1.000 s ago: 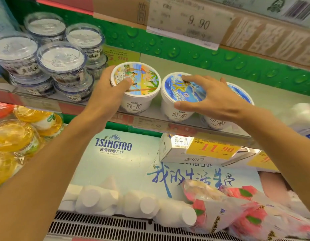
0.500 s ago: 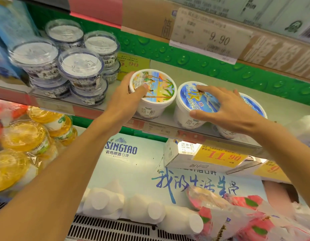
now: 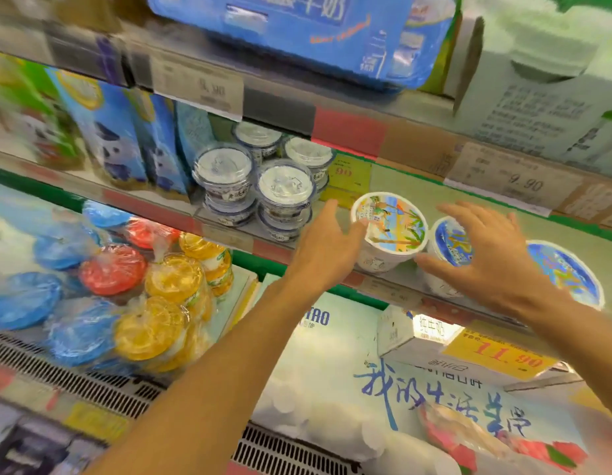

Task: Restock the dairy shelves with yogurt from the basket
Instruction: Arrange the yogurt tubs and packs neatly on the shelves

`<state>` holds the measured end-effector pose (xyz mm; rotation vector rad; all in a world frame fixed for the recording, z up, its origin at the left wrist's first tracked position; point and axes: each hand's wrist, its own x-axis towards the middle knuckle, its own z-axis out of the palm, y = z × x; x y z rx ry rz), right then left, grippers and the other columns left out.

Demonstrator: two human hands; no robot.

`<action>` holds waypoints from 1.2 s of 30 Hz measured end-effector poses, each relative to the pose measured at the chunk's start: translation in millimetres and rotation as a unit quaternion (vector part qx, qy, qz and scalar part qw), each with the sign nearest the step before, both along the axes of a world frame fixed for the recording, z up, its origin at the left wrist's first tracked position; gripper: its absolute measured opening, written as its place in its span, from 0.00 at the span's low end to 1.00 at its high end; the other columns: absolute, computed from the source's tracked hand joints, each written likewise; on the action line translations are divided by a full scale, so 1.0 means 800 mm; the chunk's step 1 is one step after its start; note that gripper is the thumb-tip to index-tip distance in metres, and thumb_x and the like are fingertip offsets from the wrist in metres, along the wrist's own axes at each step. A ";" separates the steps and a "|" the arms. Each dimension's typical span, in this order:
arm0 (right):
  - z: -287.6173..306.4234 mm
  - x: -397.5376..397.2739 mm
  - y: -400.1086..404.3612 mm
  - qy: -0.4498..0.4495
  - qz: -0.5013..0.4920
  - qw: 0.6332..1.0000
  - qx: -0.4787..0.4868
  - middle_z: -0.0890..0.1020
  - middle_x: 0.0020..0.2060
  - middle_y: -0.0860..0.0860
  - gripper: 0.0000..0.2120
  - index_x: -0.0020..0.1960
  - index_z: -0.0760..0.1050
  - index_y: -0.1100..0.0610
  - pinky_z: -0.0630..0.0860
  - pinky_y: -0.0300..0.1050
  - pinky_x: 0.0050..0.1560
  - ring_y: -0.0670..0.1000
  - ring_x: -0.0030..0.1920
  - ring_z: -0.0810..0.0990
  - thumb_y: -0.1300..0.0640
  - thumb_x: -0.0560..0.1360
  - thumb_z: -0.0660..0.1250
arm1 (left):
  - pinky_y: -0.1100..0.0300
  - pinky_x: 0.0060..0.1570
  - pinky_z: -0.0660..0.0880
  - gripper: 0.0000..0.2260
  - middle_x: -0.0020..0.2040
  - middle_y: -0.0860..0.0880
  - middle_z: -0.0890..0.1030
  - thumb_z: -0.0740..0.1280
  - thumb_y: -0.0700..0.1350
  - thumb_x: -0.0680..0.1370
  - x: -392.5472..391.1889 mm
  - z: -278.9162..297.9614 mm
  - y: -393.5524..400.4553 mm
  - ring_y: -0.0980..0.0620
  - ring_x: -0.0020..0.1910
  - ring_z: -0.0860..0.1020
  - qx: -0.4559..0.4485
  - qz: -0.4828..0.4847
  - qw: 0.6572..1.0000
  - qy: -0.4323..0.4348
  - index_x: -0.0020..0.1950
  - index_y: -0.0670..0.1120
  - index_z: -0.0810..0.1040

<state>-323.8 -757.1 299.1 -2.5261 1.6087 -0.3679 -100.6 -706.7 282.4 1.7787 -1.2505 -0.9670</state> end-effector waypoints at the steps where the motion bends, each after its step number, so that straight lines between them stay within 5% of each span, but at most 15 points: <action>1: 0.003 0.018 0.004 -0.029 0.017 0.999 -0.015 0.77 0.65 0.55 0.39 0.71 0.71 0.53 0.58 0.60 0.71 0.58 0.67 0.71 0.29 0.69 0.65 | 0.52 0.65 0.71 0.23 0.70 0.49 0.74 0.63 0.56 0.81 0.011 0.006 0.008 0.49 0.67 0.73 -0.009 0.012 1.000 -0.020 0.74 0.52 0.68; 4: 0.011 0.079 0.017 -0.116 0.044 0.992 -0.013 0.77 0.59 0.50 0.31 0.70 0.71 0.52 0.65 0.50 0.65 0.54 0.62 0.72 0.43 0.71 0.74 | 0.56 0.52 0.76 0.08 0.50 0.56 0.82 0.65 0.54 0.79 0.055 0.018 0.035 0.57 0.50 0.80 -0.079 0.053 0.994 -0.050 0.54 0.52 0.79; 7: 0.013 0.141 0.028 -0.152 0.071 0.986 -0.010 0.76 0.58 0.49 0.31 0.70 0.70 0.51 0.67 0.46 0.61 0.52 0.60 0.72 0.45 0.70 0.74 | 0.64 0.37 0.71 0.08 0.36 0.56 0.79 0.68 0.52 0.78 0.107 0.017 0.061 0.60 0.36 0.77 -0.131 0.147 0.977 -0.082 0.41 0.51 0.77; 11: 0.007 0.204 0.025 -0.154 0.109 0.982 -0.022 0.77 0.64 0.50 0.32 0.71 0.68 0.51 0.68 0.41 0.62 0.52 0.63 0.74 0.44 0.71 0.75 | 0.55 0.44 0.74 0.13 0.45 0.48 0.77 0.74 0.49 0.74 0.176 -0.019 0.067 0.52 0.42 0.75 -0.150 0.273 0.949 -0.045 0.49 0.48 0.71; 17: -0.010 0.251 0.009 -0.111 0.110 0.987 -0.024 0.72 0.69 0.51 0.35 0.72 0.66 0.45 0.69 0.47 0.65 0.55 0.67 0.72 0.40 0.70 0.75 | 0.58 0.65 0.70 0.36 0.69 0.49 0.71 0.78 0.51 0.71 0.215 -0.066 0.035 0.53 0.67 0.70 -0.123 0.177 0.977 0.011 0.74 0.49 0.64; 21: -0.026 0.256 -0.004 -0.091 0.100 0.990 -0.041 0.69 0.71 0.51 0.29 0.68 0.71 0.45 0.70 0.48 0.64 0.54 0.69 0.71 0.42 0.70 0.75 | 0.79 0.51 0.69 0.30 0.62 0.58 0.74 0.77 0.47 0.73 0.214 -0.082 0.016 0.72 0.55 0.74 -0.160 0.128 0.977 0.051 0.70 0.52 0.66; 24: -0.034 0.251 -0.014 -0.118 0.113 0.985 -0.048 0.71 0.68 0.50 0.26 0.66 0.73 0.46 0.67 0.40 0.63 0.50 0.67 0.70 0.45 0.71 0.76 | 0.82 0.47 0.68 0.25 0.58 0.59 0.76 0.75 0.45 0.75 0.214 -0.089 0.007 0.67 0.53 0.76 -0.186 0.146 0.970 0.059 0.68 0.53 0.69; 28: -0.040 0.248 -0.027 -0.132 0.130 0.981 -0.054 0.72 0.66 0.50 0.25 0.64 0.75 0.47 0.62 0.33 0.62 0.46 0.66 0.70 0.46 0.70 0.77 | 0.80 0.50 0.69 0.22 0.59 0.58 0.78 0.73 0.47 0.77 0.215 -0.094 0.002 0.62 0.57 0.76 -0.199 0.143 0.969 0.034 0.69 0.51 0.71; 33: -0.033 0.245 -0.028 -0.131 0.137 0.981 -0.036 0.74 0.64 0.46 0.26 0.64 0.75 0.46 0.61 0.24 0.58 0.39 0.61 0.69 0.43 0.69 0.76 | 0.55 0.67 0.72 0.21 0.64 0.54 0.77 0.69 0.50 0.79 0.230 -0.099 -0.006 0.57 0.62 0.76 -0.173 0.097 0.979 0.047 0.71 0.55 0.70; 36: -0.017 0.245 -0.023 -0.121 0.133 0.984 -0.007 0.73 0.62 0.42 0.26 0.64 0.75 0.44 0.62 0.23 0.60 0.39 0.61 0.70 0.38 0.69 0.73 | 0.61 0.65 0.72 0.29 0.66 0.56 0.76 0.74 0.51 0.75 0.235 -0.097 -0.009 0.61 0.63 0.75 -0.173 0.064 0.979 0.084 0.73 0.54 0.67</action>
